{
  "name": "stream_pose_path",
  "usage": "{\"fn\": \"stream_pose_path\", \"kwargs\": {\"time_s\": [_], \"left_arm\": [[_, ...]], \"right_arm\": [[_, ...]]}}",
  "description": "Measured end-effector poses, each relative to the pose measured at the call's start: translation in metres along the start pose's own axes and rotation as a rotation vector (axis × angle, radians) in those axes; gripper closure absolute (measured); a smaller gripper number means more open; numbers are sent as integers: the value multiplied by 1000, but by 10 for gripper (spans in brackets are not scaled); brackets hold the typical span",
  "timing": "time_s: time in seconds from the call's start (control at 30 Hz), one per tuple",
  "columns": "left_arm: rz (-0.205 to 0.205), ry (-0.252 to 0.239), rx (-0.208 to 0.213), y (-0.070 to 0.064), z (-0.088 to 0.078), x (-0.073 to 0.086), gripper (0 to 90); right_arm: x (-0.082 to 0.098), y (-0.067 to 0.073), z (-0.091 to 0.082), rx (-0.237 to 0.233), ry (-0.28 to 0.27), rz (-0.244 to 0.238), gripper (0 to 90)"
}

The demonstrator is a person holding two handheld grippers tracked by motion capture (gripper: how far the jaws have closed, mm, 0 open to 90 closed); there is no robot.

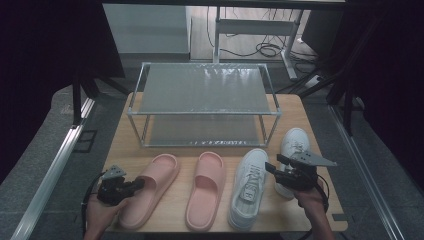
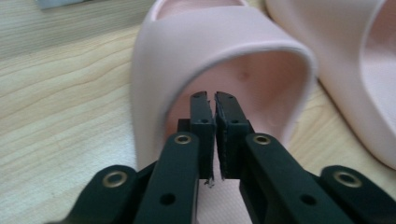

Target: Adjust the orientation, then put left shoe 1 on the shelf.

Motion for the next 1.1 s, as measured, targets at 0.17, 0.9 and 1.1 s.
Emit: {"fn": "stream_pose_path", "kwargs": {"time_s": [0.17,0.9,1.1], "left_arm": [[19,-29,8,-15,-9,0,742],[33,-33,16,-44,-2,-11,614],[43,-16,17,-48,5,-13,640]], "right_arm": [[1,-1,0,1,1,0,416],[0,-2,-1,0,-3,8,416],[-1,0,-1,-1,-5,2,414]]}}
Point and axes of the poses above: each handheld gripper's, and its own axes: z roughly forward along the jaws, x roughly out of its underside, y roughly to its left, the point moved 10 cm from there along z, roughly forward along the jaws, and after that the axes turned 3 degrees about y, right-handed, at the moved point
